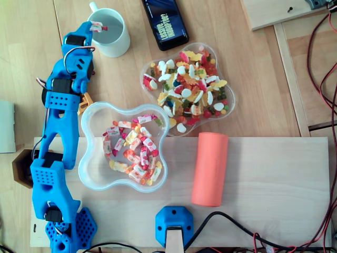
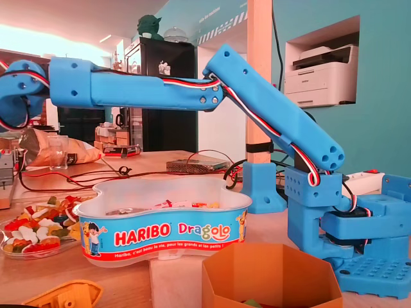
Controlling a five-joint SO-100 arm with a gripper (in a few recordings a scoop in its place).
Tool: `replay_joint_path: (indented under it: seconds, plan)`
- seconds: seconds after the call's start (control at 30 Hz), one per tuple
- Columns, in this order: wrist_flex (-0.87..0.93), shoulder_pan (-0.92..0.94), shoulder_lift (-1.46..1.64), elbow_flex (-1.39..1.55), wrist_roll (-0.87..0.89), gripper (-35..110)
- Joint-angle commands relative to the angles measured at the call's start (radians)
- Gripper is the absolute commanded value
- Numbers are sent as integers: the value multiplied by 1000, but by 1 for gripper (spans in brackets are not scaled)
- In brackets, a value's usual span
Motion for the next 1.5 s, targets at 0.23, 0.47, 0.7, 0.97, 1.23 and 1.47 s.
replay_joint_path:
  seconds: [0.23, 0.47, 0.7, 0.97, 1.23, 1.47]
  plan:
    - [-2, 12, 26, -101, 51, -4]
    - [34, 12, 26, -103, 51, -4]
    - [34, 14, 21, -103, 51, -2]
    - [40, 87, 17, -103, 52, -4]
    - [43, 89, 12, -103, 63, -2]
    - [29, 87, 12, -103, 63, -2]
